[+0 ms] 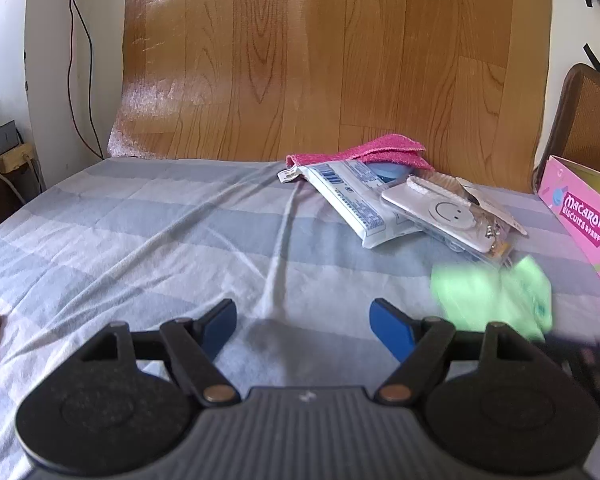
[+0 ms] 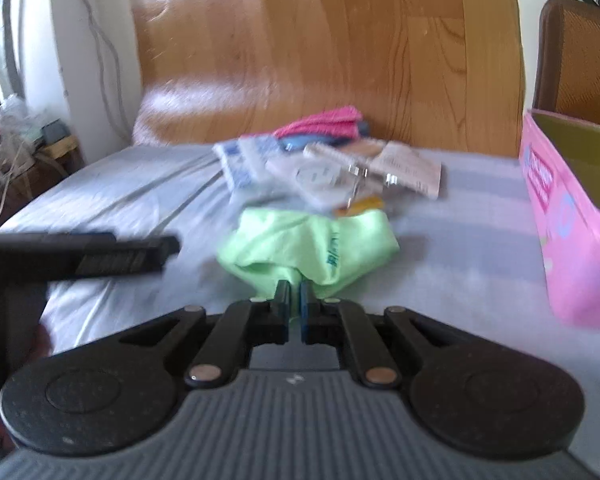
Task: Organize soft objects
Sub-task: 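Move the right gripper to the light green cloth and pinch it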
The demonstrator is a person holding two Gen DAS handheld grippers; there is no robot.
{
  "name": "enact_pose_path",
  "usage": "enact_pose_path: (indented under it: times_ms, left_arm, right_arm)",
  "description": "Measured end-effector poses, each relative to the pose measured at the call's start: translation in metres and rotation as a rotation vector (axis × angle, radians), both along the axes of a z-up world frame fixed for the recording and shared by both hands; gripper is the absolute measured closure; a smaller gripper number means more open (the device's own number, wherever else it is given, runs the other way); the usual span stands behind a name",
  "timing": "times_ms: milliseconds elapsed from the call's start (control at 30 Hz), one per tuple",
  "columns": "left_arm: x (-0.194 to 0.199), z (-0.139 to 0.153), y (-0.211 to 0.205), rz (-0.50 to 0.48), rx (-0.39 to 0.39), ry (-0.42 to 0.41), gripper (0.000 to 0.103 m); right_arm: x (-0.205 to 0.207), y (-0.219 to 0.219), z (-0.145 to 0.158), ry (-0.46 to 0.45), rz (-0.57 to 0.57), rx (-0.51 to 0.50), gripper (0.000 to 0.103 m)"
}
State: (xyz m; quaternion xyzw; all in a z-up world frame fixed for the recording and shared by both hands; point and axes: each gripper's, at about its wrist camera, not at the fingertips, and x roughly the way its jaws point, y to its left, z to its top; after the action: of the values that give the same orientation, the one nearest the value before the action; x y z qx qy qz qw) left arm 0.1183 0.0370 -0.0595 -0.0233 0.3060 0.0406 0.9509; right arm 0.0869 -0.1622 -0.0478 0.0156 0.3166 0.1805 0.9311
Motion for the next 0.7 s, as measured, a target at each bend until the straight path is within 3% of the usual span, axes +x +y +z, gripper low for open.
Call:
enact_pose_path:
  times_ms: [267,400,467,500,533,600,700]
  left_arm:
    - [-0.002,0.001,-0.004,-0.009,0.026,-0.001,0.026]
    - [-0.001,0.001,-0.002,-0.015,0.012,0.002,0.026]
    - [-0.001,0.001,0.001,-0.015,-0.009,0.0,0.026]
    - [-0.002,0.002,0.003,-0.015,-0.025,-0.005,0.026]
    - [-0.003,0.002,0.006,-0.014,-0.041,-0.009,0.026]
    - [-0.004,0.003,0.011,-0.011,-0.071,-0.015,0.026]
    - [-0.004,0.003,0.014,-0.002,-0.096,-0.016,0.026]
  right_arm:
    - [-0.063,-0.015,-0.002,0.031,0.032,0.03,0.095]
    - [-0.085,-0.021,-0.001,0.016,0.021,0.051,0.088]
    - [-0.084,-0.021,0.001,0.012,0.014,0.047,0.072]
    - [-0.082,-0.022,0.003,0.009,0.009,0.048,0.054]
    - [-0.08,-0.023,0.004,0.003,-0.003,0.053,0.046]
    - [-0.074,-0.024,0.007,-0.016,-0.04,0.066,0.045]
    - [-0.059,-0.02,0.01,-0.034,-0.051,0.055,0.03]
